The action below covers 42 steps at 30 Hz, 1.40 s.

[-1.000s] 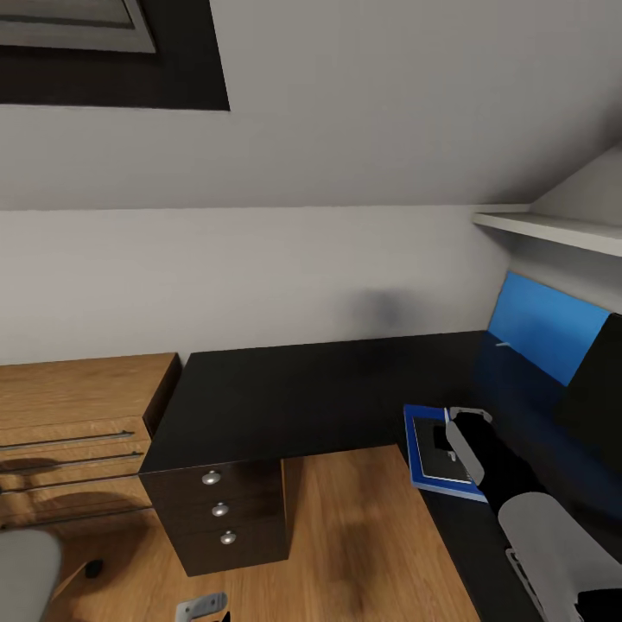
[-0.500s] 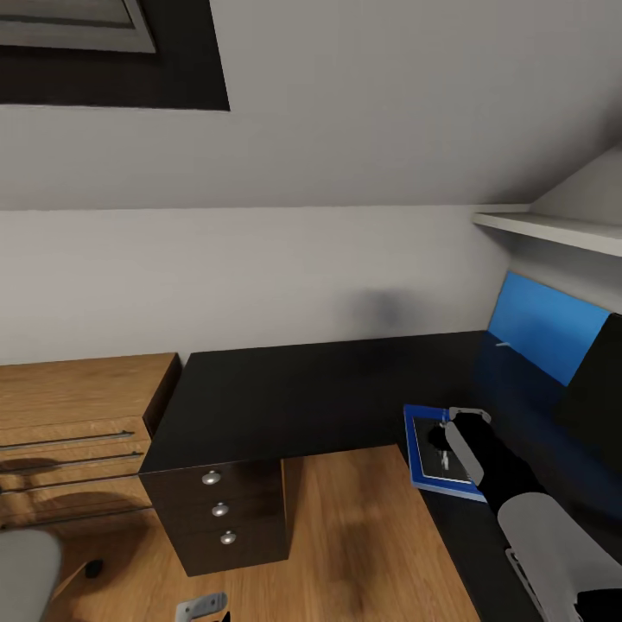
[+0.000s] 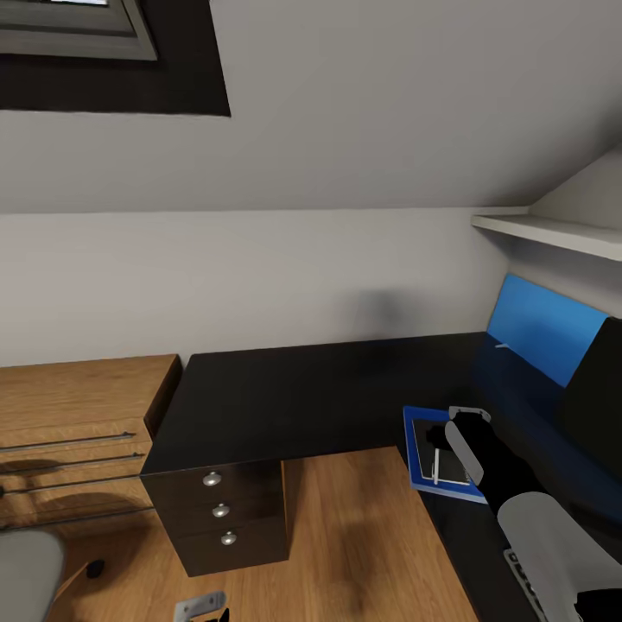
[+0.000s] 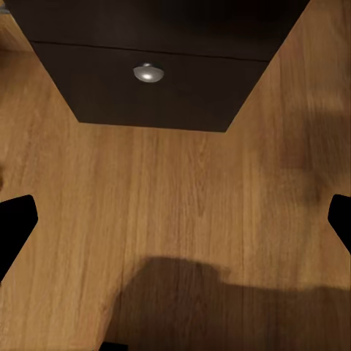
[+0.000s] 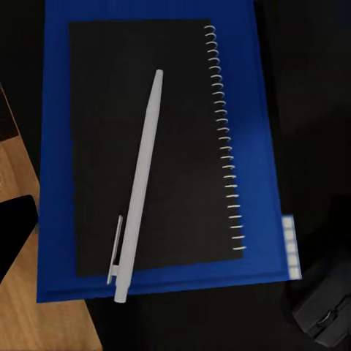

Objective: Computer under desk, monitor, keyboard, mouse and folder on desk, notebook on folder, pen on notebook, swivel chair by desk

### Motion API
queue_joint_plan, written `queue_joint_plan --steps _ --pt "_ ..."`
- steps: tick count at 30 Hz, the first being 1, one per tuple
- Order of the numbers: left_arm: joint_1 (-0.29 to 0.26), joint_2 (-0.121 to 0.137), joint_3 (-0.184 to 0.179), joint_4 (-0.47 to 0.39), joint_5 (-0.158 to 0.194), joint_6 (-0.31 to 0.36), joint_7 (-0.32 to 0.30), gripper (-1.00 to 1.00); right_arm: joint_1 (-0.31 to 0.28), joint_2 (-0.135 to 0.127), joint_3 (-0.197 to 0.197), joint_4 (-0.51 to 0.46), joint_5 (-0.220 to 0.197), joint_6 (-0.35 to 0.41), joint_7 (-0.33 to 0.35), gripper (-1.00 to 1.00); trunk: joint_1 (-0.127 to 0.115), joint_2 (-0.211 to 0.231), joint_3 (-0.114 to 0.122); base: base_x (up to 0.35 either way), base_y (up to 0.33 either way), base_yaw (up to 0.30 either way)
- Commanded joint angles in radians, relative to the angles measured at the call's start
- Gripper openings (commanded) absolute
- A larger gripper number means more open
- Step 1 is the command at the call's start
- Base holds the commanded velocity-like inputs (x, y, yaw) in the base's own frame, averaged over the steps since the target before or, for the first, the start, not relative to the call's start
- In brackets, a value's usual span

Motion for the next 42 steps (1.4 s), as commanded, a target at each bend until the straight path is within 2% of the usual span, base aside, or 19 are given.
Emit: queue_joint_plan --steps 1,8,14,18,19,20,21,23,25,26,29,38,42 --pt "0.000 0.001 -0.003 -0.001 0.009 0.000 0.007 1.00 -0.001 -0.001 0.006 -0.002 -0.011 0.002 -0.009 1.00 -0.004 0.006 0.002 0.000 0.000 0.000" --pt "0.000 0.000 -0.003 0.013 0.009 -0.012 0.008 1.00 -0.001 0.000 0.006 -0.024 -0.011 -0.001 -0.009 1.00 -0.031 0.055 0.024 0.000 0.000 0.000" --pt "0.000 0.000 -0.003 0.019 0.009 -0.015 0.009 1.00 0.004 0.012 0.006 -0.102 -0.015 -0.004 -0.008 1.00 -0.054 0.097 0.043 0.000 0.000 0.000" --pt "0.000 0.000 -0.003 0.021 0.009 -0.015 0.010 1.00 0.023 0.057 0.007 -0.121 -0.015 -0.005 -0.007 1.00 -0.069 0.125 0.055 0.000 0.000 0.000" --pt "0.000 0.000 -0.003 0.023 0.009 -0.015 0.011 1.00 0.030 0.093 0.016 -0.124 -0.015 -0.008 -0.007 1.00 -0.073 0.132 0.058 0.000 0.000 0.000" --pt "0.000 0.000 -0.003 0.024 0.009 -0.016 0.011 1.00 0.034 0.112 0.023 -0.125 -0.014 -0.010 -0.007 1.00 -0.077 0.139 0.061 0.000 0.000 0.000" --pt "0.000 0.000 -0.003 0.028 0.009 -0.016 0.012 1.00 0.041 0.144 0.047 -0.126 -0.013 -0.022 -0.008 1.00 -0.080 0.146 0.064 0.000 0.000 0.000" --pt "0.000 0.000 -0.003 0.034 0.009 -0.016 0.012 1.00 0.051 0.168 0.083 -0.126 -0.012 -0.042 -0.009 1.00 -0.088 0.160 0.071 0.000 0.000 0.000" --pt "0.000 0.000 -0.003 0.043 0.008 -0.017 0.012 1.00 0.072 0.197 0.174 -0.128 -0.010 -0.107 -0.012 1.00 -0.096 0.174 0.077 0.000 0.000 0.000" --pt "0.000 0.001 -0.003 0.047 0.008 -0.017 0.012 1.00 0.084 0.208 0.240 -0.129 -0.010 -0.169 -0.013 1.00 -0.100 0.181 0.080 0.000 0.000 0.000" --pt "0.000 0.001 -0.002 0.056 0.009 -0.019 0.013 1.00 0.096 0.216 0.306 -0.130 -0.011 -0.253 -0.014 1.00 -0.111 0.202 0.090 0.000 0.000 0.000" --pt "0.000 0.001 0.027 0.087 0.008 -0.073 0.013 1.00 0.168 0.259 0.412 -0.142 -0.010 -0.429 -0.016 1.00 -0.146 0.265 0.118 0.000 0.000 0.000" --pt "0.000 0.001 0.040 0.091 0.008 -0.086 0.013 1.00 0.202 0.265 0.459 -0.136 -0.010 -0.510 -0.016 1.00 -0.161 0.293 0.130 0.000 0.000 0.000"
